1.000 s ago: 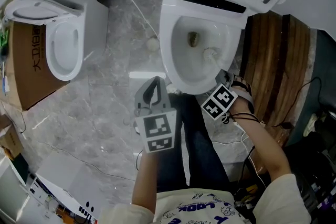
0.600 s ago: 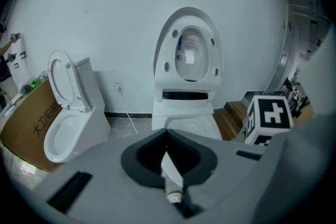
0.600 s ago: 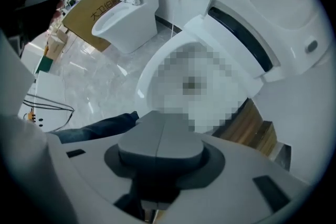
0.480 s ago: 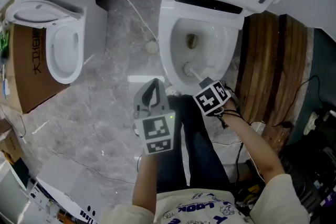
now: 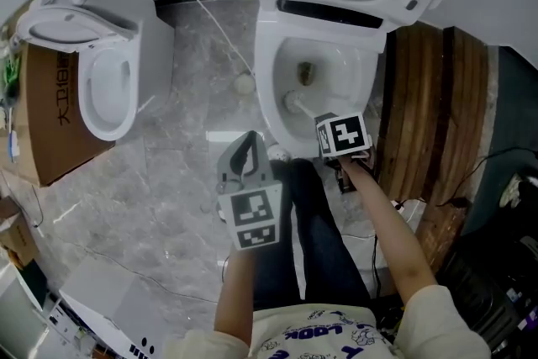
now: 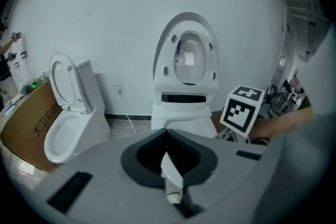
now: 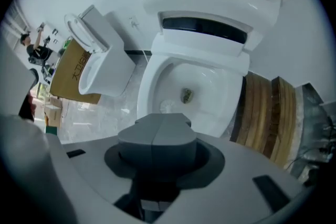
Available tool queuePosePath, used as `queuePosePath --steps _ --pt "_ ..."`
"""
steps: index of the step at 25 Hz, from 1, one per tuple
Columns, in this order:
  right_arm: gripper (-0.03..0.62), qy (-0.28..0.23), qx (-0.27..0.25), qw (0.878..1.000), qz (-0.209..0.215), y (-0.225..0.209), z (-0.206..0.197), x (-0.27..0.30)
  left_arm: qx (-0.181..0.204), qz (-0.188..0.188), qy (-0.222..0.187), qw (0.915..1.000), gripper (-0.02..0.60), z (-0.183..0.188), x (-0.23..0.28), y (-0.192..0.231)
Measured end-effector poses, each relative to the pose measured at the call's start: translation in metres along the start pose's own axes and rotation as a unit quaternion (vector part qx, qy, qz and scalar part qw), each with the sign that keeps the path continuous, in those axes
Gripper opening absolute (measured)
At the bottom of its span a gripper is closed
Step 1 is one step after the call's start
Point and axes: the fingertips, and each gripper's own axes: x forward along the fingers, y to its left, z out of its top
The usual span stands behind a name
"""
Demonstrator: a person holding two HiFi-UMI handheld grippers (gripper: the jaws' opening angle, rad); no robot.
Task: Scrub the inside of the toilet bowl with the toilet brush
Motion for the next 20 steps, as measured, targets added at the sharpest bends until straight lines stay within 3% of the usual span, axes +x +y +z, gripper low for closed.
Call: queuePosePath --steps 8,20 --pt "0.171 -0.083 0.045 0.995 -0.034 -0.023 0.012 -0.055 -0.006 0.009 -0.017 0.9998 0.002 0.019 -0.016 0.006" --pt "0.171 -0.220 0.036 0.974 -0.047 0.011 0.036 -0.182 -0.012 0.022 -0.077 0.9968 0.002 0.083 -0.071 0.012"
